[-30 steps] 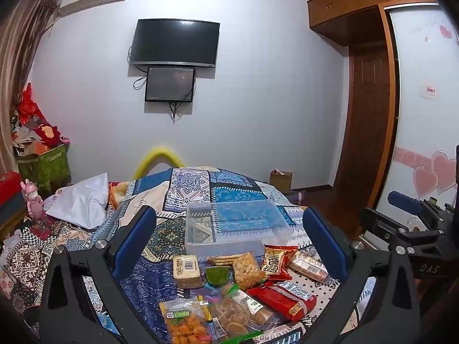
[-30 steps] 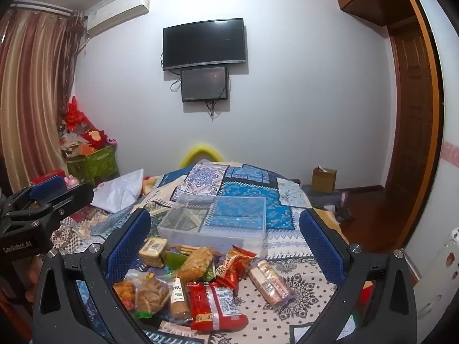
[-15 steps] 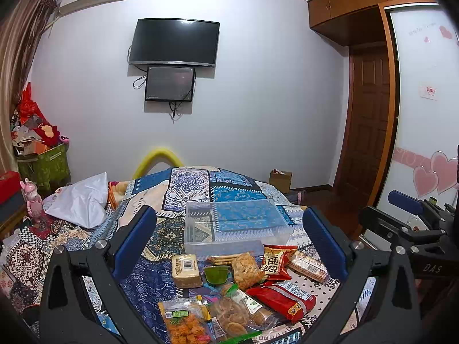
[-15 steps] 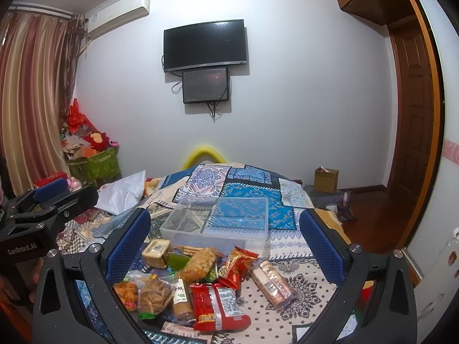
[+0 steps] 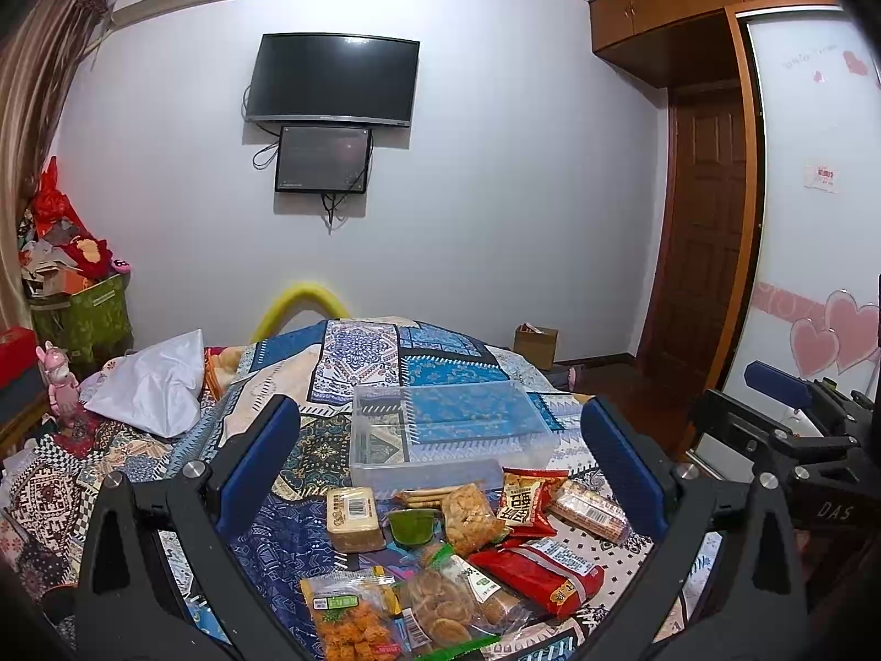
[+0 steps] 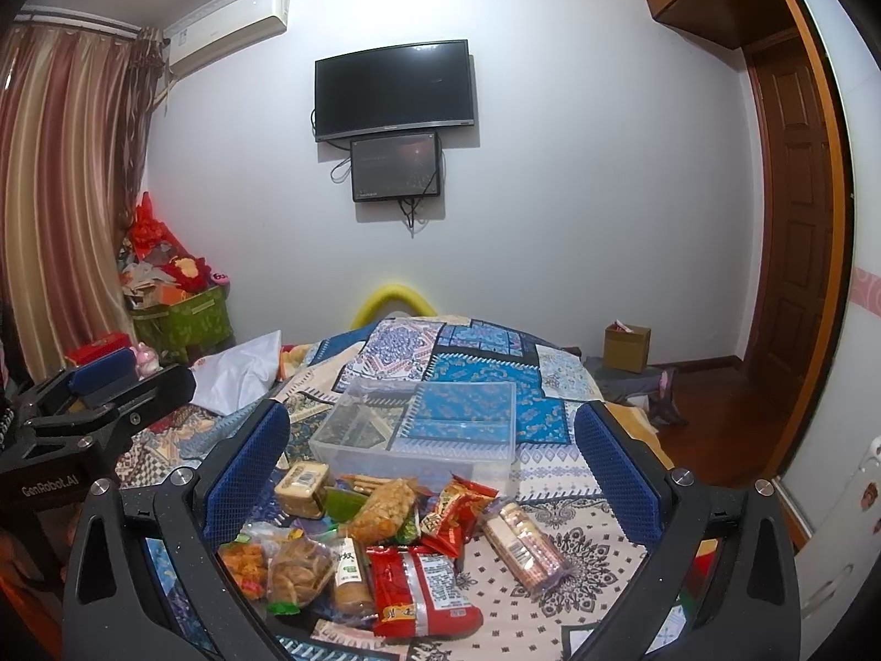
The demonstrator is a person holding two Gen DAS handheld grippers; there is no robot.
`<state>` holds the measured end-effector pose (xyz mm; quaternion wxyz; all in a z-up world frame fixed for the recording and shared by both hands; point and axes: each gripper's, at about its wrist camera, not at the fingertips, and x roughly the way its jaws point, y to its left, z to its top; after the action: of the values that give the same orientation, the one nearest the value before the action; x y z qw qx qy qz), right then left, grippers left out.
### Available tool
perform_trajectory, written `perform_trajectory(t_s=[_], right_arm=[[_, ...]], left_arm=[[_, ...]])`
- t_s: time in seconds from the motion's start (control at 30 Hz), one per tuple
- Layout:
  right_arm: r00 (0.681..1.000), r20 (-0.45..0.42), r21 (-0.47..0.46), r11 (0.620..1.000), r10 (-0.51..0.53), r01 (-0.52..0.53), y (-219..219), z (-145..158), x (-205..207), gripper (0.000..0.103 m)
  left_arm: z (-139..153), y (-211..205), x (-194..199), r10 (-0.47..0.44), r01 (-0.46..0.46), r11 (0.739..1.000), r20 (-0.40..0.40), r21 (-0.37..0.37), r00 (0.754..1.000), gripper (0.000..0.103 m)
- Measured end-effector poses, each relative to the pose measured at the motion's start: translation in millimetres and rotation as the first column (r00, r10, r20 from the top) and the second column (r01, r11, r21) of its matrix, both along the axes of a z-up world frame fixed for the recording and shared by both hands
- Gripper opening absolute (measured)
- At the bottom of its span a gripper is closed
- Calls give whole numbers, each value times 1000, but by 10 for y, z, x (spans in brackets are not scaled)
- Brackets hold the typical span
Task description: Organize snacks
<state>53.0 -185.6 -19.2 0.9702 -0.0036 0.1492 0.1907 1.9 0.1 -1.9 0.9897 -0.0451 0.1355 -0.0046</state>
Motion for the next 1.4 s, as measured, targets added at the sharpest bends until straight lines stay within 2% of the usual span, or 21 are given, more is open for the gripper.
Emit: perform_trajectory(t_s=[1.4], right_arm=[[1000,1,7,1000,1,-1,-6,29,-8,103]], left_arm=[[-31,-25,36,-2,2,1000,-1,0,1000,103]])
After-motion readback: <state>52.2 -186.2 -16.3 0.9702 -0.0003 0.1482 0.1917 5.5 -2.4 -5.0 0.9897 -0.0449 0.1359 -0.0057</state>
